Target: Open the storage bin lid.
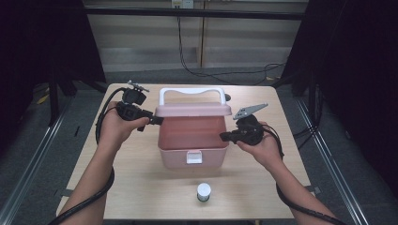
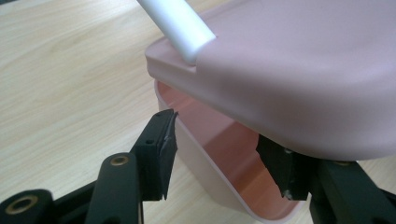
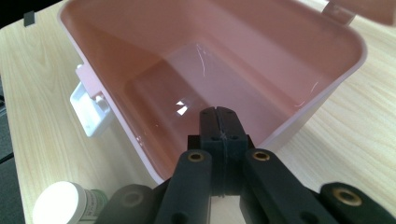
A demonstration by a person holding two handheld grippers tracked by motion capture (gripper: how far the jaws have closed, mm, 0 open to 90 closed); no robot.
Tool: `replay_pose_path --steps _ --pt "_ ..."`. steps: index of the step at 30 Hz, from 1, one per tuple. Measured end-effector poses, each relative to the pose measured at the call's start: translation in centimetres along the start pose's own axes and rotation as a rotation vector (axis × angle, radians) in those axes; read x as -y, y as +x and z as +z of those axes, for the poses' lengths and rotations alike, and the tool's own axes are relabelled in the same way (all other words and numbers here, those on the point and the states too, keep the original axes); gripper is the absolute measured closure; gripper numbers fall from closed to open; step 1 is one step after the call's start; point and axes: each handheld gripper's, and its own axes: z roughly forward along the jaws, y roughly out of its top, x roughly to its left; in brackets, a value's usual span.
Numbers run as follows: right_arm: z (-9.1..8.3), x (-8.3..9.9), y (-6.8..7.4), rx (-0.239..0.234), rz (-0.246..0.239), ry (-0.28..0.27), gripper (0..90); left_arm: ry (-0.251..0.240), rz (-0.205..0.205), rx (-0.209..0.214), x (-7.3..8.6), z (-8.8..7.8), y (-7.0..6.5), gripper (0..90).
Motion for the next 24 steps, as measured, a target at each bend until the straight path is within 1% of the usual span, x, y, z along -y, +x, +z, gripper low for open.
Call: replay_pose_path --steps 3,7,9,13,15,16,17,19,21,22,23,24 --pt "0.2 0.3 0.0 -0.004 0.003 0.01 90.0 -0.008 0.002 0.0 -0.3 -0.1 -0.1 47.2" --pt "0.4 0.4 0.0 -0.01 0.0 0.002 90.0 -0.008 0.006 -0.007 -0.5 -0.2 -0.2 49.0" --pt "0.5 0.5 0.1 -0.012 -0.001 0.003 90.0 -0.016 0.01 -0.01 -0.8 -0.3 -0.2 49.7" --pt "0.6 0.6 0.3 -0.018 -0.002 0.008 90.0 -0.033 0.031 -0.031 -1.3 -0.5 -0.5 52.0" --pt "0.7 0.7 0.4 -0.021 -0.004 0.01 90.0 -0.036 0.033 -0.033 -1.3 -0.5 -0.5 53.0" --pt "0.8 0.7 0.4 -0.026 -0.002 0.006 90.0 -0.046 0.04 -0.041 -1.5 -0.6 -0.5 54.0" --pt "0.8 0.7 0.4 -0.024 -0.004 0.007 90.0 -0.05 0.035 -0.041 -1.5 -0.6 -0.5 54.3" --pt "0.8 0.8 0.4 -0.026 -0.007 0.005 90.0 -0.055 0.041 -0.057 -1.7 -0.6 -0.4 55.2" --pt "0.8 0.8 0.4 -0.025 -0.006 0.006 90.0 -0.056 0.038 -0.055 -1.7 -0.6 -0.5 56.1" --pt "0.9 0.8 0.4 -0.026 -0.008 0.007 90.0 -0.062 0.032 -0.071 -1.9 -0.6 -0.5 57.2" --pt "0.9 0.8 0.4 -0.031 -0.008 0.006 90.0 -0.068 0.032 -0.077 -2.0 -0.6 -0.5 57.5" --pt "0.9 0.8 0.4 -0.029 -0.008 0.007 90.0 -0.064 0.041 -0.086 -2.1 -0.7 -0.4 58.6"
